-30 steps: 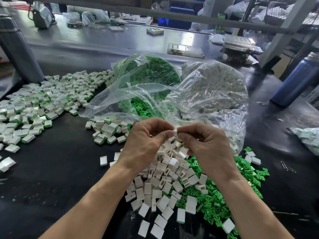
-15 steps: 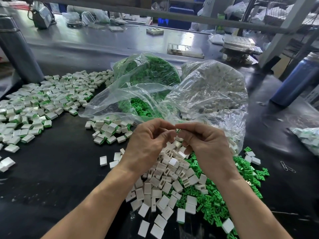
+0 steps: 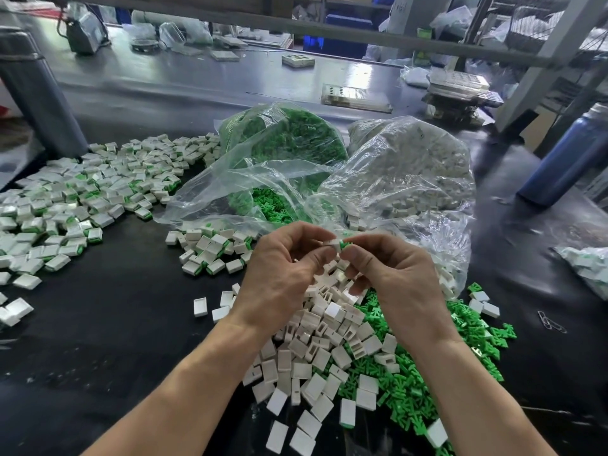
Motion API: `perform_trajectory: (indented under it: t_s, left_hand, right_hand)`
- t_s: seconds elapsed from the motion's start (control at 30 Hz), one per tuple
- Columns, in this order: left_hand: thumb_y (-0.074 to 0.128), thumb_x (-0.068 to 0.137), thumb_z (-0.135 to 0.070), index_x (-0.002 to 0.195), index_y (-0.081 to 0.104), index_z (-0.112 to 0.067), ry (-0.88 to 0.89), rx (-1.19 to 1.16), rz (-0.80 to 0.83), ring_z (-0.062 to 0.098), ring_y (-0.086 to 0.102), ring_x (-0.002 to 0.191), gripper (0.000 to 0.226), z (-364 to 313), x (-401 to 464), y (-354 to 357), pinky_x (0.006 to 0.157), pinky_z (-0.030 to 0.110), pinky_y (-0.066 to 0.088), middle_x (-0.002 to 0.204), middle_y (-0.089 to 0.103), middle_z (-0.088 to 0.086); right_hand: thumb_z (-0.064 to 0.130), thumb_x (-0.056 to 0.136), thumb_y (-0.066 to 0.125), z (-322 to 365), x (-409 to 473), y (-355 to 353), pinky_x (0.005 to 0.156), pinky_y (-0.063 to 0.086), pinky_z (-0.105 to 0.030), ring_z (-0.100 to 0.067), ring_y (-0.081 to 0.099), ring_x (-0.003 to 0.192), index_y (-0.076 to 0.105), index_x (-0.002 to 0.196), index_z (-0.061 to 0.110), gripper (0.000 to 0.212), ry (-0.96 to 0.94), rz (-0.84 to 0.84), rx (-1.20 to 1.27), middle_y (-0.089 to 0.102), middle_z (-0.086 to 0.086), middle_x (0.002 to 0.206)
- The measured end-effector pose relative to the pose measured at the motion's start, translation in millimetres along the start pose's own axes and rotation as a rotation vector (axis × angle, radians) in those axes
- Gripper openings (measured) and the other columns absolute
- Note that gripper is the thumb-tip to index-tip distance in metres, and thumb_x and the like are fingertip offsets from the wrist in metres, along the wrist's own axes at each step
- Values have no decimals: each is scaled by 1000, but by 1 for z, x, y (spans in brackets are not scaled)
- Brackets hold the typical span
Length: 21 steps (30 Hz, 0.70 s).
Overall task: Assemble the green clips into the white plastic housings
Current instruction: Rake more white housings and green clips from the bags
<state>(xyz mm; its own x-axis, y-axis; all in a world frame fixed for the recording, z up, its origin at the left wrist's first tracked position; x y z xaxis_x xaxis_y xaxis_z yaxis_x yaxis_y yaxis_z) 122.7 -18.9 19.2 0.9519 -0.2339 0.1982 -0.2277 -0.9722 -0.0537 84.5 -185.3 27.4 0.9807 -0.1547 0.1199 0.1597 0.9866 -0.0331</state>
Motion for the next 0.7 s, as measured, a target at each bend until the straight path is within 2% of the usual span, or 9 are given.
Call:
perform_trajectory:
  t_s: [0.3, 0.7]
  left_hand:
    - [76, 91, -15, 103, 76, -17, -34, -25, 8, 9, 67, 70, 12, 2, 2, -2, 65, 23, 56, 85, 76, 0]
    - [74, 92, -8, 93, 78, -22, 37, 90, 24, 8, 65, 65, 14, -1, -1, -3, 61, 20, 55, 79, 75, -4]
  right_hand:
    - [14, 93, 75, 8, -5, 3, 62, 61, -30, -26, 70, 67, 77, 96, 22, 8, -100, -4, -156, 76, -4, 81]
    - [10, 91, 78, 13, -9, 5, 61, 60, -23, -12, 71, 66, 76, 91, 31, 21, -163, -5, -296, 76, 5, 79]
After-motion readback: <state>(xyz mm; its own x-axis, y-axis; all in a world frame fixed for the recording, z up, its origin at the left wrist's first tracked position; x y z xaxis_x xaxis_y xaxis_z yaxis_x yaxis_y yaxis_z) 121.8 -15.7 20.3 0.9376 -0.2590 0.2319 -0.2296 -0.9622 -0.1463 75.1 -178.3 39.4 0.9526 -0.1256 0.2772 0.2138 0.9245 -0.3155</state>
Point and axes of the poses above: each hand's wrist, its own x-axis towards the middle knuckle, its own y-axis out of the palm, z = x × y, the point moved 6 cm from there along x, towards the middle knuckle
